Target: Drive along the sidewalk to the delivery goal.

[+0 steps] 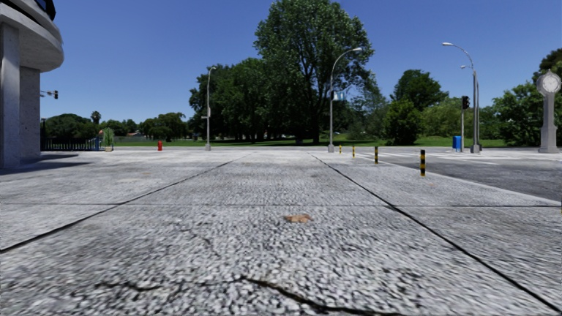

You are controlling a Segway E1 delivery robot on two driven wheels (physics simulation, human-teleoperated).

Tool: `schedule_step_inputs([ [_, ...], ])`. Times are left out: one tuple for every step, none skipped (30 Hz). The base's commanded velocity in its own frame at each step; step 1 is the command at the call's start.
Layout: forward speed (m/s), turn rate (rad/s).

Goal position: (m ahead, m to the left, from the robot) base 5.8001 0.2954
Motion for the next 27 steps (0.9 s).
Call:
schedule_step_inputs([
  [2.00,0.00],
  [2.00,0.00],
  [2.00,0.00],
  [2.00,0.00],
  [2.00,0.00],
  [2.00,0.00],
  [2.00,0.00],
  [2.00,0.00],
  [2.00,0.00],
  [2.00,0.00],
  [2.00,0.00],
  [2.00,0.00],
  [2.00,0.00],
  [2.00,0.00],
  [2.00,0.00],
  [2.00,0.00],
  [2.00,0.00],
  [2.00,0.00],
  [2.00,0.00],
  [2.00,0.00],
  [2.00,0.00],
  [2.00,0.00],
  [2.00,0.06],
  [2.00,0.06],
  [2.00,0.13],
  [2.00,0.16],
  [2.00,0.22],
])
